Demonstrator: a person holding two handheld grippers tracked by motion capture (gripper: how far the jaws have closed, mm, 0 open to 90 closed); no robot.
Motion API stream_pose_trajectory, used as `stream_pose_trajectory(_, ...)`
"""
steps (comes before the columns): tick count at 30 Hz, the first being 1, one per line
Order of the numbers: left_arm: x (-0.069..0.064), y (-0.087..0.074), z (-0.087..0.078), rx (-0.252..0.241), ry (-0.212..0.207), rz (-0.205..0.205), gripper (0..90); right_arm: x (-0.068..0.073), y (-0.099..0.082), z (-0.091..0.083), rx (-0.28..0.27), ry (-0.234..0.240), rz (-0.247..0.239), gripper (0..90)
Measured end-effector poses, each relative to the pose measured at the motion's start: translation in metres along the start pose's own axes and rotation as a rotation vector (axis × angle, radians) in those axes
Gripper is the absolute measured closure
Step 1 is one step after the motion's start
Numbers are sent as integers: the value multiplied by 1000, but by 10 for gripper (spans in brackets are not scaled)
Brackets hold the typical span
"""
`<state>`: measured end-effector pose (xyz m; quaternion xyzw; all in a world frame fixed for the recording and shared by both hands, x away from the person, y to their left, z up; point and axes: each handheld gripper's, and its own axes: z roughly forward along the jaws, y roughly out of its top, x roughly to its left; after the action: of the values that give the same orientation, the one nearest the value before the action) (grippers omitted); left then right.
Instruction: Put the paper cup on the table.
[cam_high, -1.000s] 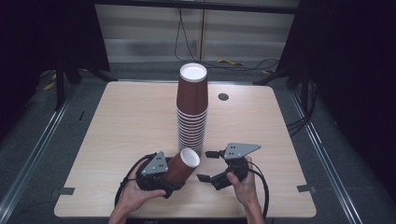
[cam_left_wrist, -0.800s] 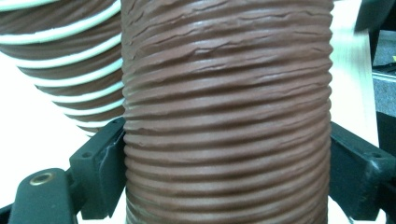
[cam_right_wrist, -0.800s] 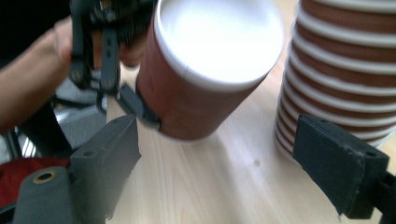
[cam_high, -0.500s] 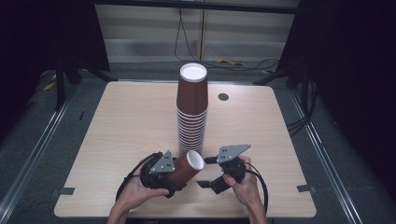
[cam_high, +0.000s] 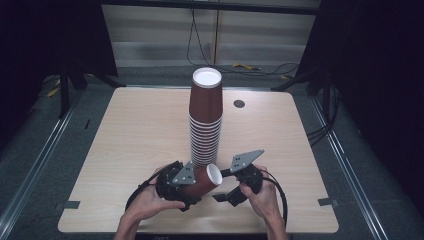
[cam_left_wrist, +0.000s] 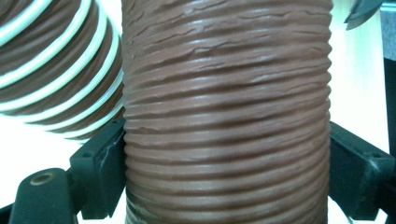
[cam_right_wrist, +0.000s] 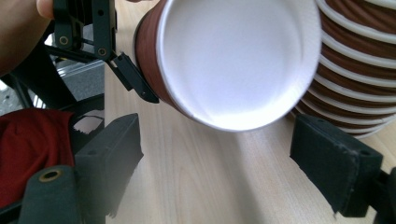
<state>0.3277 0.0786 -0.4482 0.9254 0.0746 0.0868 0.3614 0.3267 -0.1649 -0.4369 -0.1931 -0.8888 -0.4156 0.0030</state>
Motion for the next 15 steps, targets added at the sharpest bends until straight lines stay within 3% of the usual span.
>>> stream_pose_trajectory(6,-3,9,4,46,-5,42,136,-1,0,0,-2,4,-4,167)
stream_pose_trajectory(15,-5,15,8,98,-30,69,136,0,5,0,5,28,-25,134)
